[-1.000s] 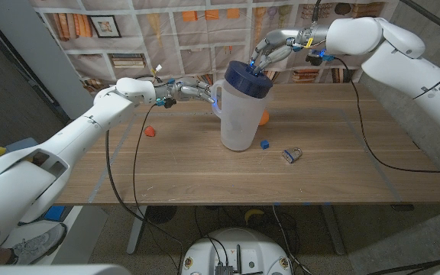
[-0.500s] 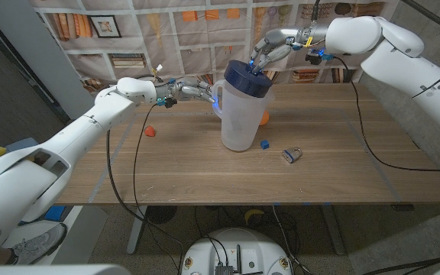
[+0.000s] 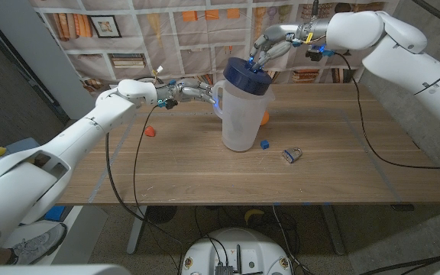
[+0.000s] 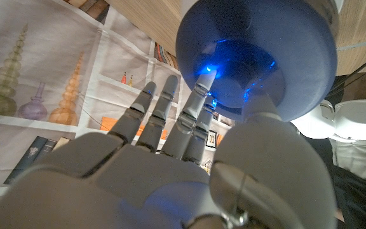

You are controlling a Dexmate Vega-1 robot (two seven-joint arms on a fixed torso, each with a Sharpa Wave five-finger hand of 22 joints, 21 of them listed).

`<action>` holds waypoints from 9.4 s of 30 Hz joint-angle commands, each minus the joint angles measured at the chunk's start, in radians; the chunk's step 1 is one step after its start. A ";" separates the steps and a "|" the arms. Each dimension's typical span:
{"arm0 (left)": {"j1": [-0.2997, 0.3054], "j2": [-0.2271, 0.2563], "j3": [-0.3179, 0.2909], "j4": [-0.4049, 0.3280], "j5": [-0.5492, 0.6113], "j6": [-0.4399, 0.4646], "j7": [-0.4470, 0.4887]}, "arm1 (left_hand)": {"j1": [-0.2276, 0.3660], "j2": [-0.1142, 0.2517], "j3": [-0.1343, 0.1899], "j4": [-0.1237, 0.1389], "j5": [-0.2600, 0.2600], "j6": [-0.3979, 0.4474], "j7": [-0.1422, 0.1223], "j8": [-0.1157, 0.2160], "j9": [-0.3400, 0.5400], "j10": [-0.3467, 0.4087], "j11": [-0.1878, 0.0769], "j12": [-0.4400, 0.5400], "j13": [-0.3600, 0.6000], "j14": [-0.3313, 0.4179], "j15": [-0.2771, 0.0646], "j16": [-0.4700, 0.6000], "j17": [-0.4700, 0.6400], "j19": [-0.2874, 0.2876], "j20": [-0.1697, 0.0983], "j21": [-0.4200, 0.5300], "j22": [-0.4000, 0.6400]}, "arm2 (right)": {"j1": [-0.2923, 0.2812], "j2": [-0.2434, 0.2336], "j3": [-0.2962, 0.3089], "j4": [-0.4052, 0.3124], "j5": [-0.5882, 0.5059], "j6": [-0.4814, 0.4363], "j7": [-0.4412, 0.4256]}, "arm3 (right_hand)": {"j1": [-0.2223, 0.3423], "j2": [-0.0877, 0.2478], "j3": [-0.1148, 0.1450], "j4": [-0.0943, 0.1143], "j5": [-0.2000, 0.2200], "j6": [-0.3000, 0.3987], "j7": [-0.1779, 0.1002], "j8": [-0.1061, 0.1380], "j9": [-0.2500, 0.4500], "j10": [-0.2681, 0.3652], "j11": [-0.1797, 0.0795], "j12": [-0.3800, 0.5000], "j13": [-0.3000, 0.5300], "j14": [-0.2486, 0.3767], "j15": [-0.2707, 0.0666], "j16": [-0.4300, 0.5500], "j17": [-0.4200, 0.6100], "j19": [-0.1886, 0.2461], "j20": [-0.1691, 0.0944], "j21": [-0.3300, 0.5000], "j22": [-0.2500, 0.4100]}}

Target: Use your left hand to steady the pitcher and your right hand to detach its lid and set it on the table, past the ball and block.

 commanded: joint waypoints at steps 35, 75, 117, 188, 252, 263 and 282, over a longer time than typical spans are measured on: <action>0.136 0.103 -0.073 -0.158 -0.064 0.065 0.096 | -0.036 0.020 0.003 0.018 0.007 -0.048 0.000 -0.003 0.006 -0.049 -0.015 -0.008 0.004 -0.054 -0.103 -0.007 -0.003 -0.017 -0.092 -0.002 0.003 | 0.005 -0.075 0.041 -0.118 -0.121 -0.162 0.031 | 0.063 0.080 0.002 0.004 0.007 0.165 -0.041 0.005 0.006 0.003 0.003 -0.012 0.006 -0.001 -0.139 -0.006 0.007 0.006 0.005 0.000 0.003; 0.204 0.146 -0.108 -0.196 -0.118 0.082 0.116 | -0.098 -0.042 -0.044 0.009 0.008 -0.235 -0.014 -0.008 0.009 -0.289 0.004 -0.018 0.009 -0.269 -0.064 -0.002 0.003 -0.086 -0.049 -0.008 0.006 | -0.034 -0.117 0.004 -0.103 -0.362 -0.333 0.095 | 0.058 0.076 -0.004 0.004 0.007 0.161 -0.041 -0.003 0.005 -0.006 0.002 -0.026 0.006 -0.008 -0.138 -0.013 0.009 0.004 0.006 0.000 0.003; 0.273 0.158 -0.197 -0.170 -0.282 0.045 0.057 | -0.280 -0.042 -0.191 0.042 -0.004 -0.711 0.033 -0.017 -0.008 -0.932 0.166 -0.012 -0.007 -0.890 0.175 -0.008 0.000 -0.458 0.049 -0.029 -0.003 | -0.094 -0.111 -0.030 0.049 -0.423 -0.337 0.034 | 0.053 0.074 -0.008 0.005 0.007 0.167 -0.042 0.006 0.020 -0.007 0.002 -0.032 0.012 -0.006 -0.135 -0.018 0.010 0.007 0.001 0.001 0.003; 0.526 -0.025 -0.356 -0.165 -0.417 -0.188 0.399 | -0.554 0.055 -0.245 0.145 0.006 -0.650 0.021 0.001 -0.009 -0.898 0.140 0.015 -0.010 -0.871 0.144 0.011 0.004 -0.439 0.025 -0.005 -0.001 | -0.078 0.020 -0.237 0.346 -0.640 -0.322 0.021 | 0.047 0.067 -0.012 0.003 0.010 0.165 -0.042 0.020 0.034 -0.013 0.003 -0.044 0.016 0.000 -0.136 -0.026 0.014 0.013 -0.006 0.003 0.003; 0.502 -0.067 -0.336 -0.128 -0.391 -0.202 0.450 | -0.585 0.091 -0.213 0.137 0.017 -0.607 0.030 0.001 -0.011 -0.854 0.129 0.015 -0.011 -0.828 0.135 0.008 -0.001 -0.404 0.024 -0.003 -0.001 | -0.072 0.059 -0.269 0.348 -0.655 -0.377 0.056 | -0.154 -0.131 -0.154 0.037 0.121 -0.160 -0.040 -0.130 0.006 -0.355 0.011 -0.097 0.033 -0.153 -0.079 -0.133 0.028 -0.026 0.044 -0.005 0.004; 0.503 -0.067 -0.336 -0.122 -0.375 -0.224 0.452 | -0.589 0.093 -0.206 0.133 0.017 -0.613 0.028 -0.004 -0.011 -0.862 0.129 0.009 -0.011 -0.839 0.132 0.002 -0.001 -0.405 0.023 -0.006 -0.001 | -0.117 0.021 -0.193 0.310 -0.529 -0.356 -0.002 | -0.218 -0.147 -0.192 0.057 0.159 -0.274 -0.030 -0.193 0.008 -0.486 0.049 -0.098 0.023 -0.220 -0.029 -0.164 0.035 -0.057 0.074 -0.006 0.004; 0.520 -0.064 -0.335 -0.155 -0.330 -0.244 0.515 | -0.612 0.096 -0.196 0.135 0.015 -0.668 0.018 -0.020 -0.011 -0.876 0.132 0.002 -0.011 -0.858 0.127 -0.001 0.001 -0.415 0.019 -0.011 -0.001 | -0.250 -0.035 -0.020 0.283 -0.158 -0.306 -0.222 | -0.323 -0.140 -0.239 0.094 0.173 -0.449 0.010 -0.286 0.008 -0.694 0.136 -0.104 -0.003 -0.336 0.067 -0.226 0.028 -0.093 0.105 -0.006 0.004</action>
